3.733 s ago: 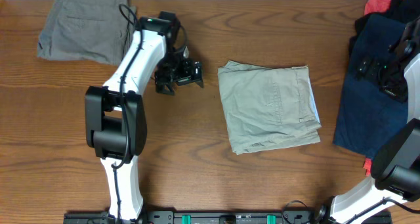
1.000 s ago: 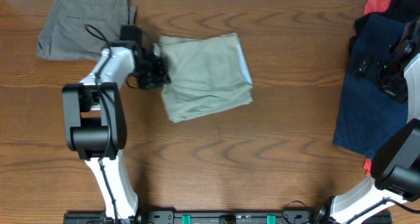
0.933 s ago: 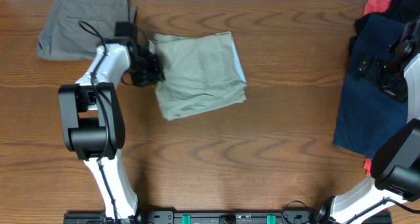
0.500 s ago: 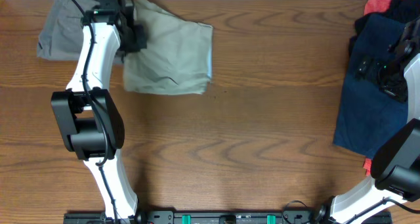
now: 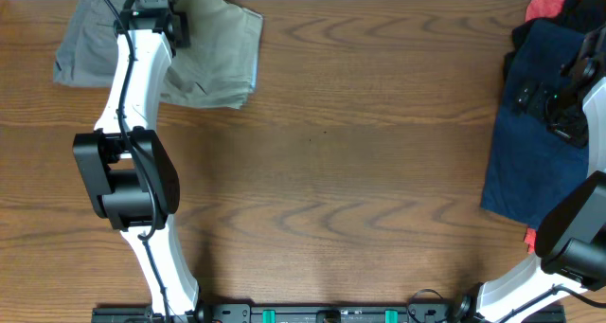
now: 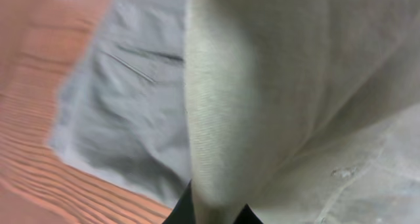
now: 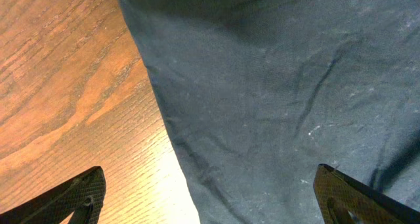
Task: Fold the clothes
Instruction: 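Grasp the folded pants and drag them up-left with the left gripper, then lay the folded pants onto the grey pants stack at top left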
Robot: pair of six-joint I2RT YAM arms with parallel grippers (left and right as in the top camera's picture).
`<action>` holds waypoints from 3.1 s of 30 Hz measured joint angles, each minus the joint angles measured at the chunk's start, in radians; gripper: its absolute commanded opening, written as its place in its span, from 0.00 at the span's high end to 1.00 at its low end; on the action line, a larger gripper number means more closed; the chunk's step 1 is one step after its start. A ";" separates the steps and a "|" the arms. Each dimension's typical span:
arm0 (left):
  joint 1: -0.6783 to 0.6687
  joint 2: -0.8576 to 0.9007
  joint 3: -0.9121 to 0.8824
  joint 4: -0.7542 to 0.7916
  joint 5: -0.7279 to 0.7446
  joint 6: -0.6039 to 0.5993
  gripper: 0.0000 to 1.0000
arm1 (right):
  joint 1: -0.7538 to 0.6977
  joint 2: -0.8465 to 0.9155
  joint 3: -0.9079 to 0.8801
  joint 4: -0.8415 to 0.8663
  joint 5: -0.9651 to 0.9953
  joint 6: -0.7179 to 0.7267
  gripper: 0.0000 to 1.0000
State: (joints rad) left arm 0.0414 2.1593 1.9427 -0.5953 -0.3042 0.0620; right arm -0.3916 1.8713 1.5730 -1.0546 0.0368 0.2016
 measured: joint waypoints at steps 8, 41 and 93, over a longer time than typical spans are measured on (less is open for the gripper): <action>0.000 0.000 0.054 0.073 -0.123 0.065 0.94 | 0.000 0.000 0.000 0.000 0.000 0.000 0.01; -0.010 -0.029 0.055 0.177 -0.252 0.097 0.94 | 0.000 0.000 0.000 0.000 0.000 0.000 0.01; 0.106 -0.008 0.053 0.068 -0.127 -0.037 0.01 | 0.000 0.000 0.000 0.000 0.000 0.000 0.01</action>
State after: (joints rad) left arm 0.1471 2.1513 1.9957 -0.5278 -0.4316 0.0254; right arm -0.3916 1.8713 1.5730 -1.0546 0.0372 0.2016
